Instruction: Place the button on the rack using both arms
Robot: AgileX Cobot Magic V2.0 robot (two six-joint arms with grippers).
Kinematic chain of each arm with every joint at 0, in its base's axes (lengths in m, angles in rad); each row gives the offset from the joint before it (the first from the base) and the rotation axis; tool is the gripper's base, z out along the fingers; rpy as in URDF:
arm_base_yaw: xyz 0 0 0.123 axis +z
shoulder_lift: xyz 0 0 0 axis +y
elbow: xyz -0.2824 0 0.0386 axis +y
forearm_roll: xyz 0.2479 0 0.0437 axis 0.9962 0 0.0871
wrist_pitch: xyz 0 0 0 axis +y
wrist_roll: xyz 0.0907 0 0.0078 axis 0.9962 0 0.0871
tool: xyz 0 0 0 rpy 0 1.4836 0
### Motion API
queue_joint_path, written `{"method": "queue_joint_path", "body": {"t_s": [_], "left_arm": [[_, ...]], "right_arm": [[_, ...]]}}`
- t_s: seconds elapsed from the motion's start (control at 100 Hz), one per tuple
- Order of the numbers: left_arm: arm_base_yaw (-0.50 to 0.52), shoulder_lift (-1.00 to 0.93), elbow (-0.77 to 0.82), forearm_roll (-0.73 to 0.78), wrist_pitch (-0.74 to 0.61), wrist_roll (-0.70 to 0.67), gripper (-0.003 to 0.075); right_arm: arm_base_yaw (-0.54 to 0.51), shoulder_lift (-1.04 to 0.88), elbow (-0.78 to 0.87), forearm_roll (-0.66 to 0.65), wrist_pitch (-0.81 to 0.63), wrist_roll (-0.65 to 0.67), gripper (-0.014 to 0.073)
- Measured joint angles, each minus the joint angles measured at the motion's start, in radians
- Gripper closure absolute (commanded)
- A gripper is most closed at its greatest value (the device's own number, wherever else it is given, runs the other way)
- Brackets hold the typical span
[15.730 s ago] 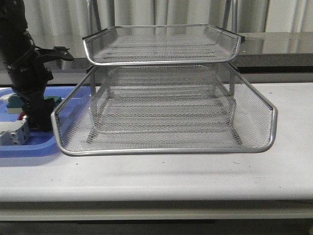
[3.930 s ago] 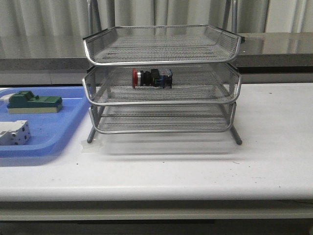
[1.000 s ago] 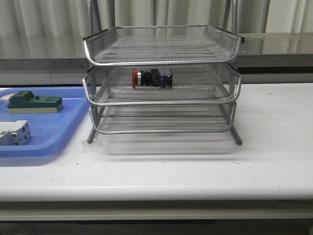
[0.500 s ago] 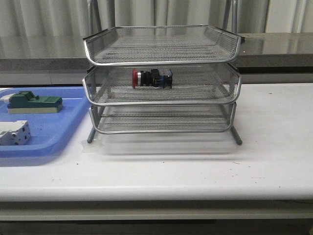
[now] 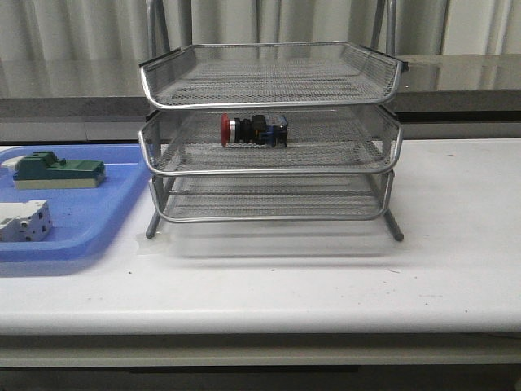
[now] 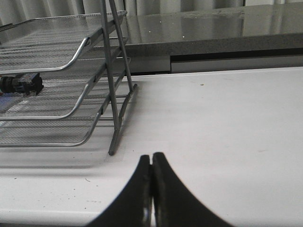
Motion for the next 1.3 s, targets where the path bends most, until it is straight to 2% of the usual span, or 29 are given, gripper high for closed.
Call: {"method": "queue_joint_path", "body": {"t_s": [0.43,0.63,0.95,1.17,1.3], "left_arm": [[0.0,-0.239,0.147,0.161,-0.024,-0.241,0.074],[0.0,-0.334,0.242,0.169,-0.024,-0.263,0.074],[0.0,-0.334,0.347,0.171,-0.039,-0.28,0.074],[0.0,-0.334,0.347,0.171,-0.165,-0.282,0.074],[0.0,-0.334,0.347,0.171,-0.195,-0.282,0.074]], "right_arm": [[0.0,0.0,0.0,0.0,0.0,0.0,0.0654],[0.0,0.0,0.0,0.0,0.0,0.0,0.0654],[0.0,0.0,0.0,0.0,-0.002,0.0,0.0654],[0.0,0.0,0.0,0.0,-0.002,0.0,0.0654],[0.0,0.0,0.0,0.0,-0.002,0.0,0.0654]]}}
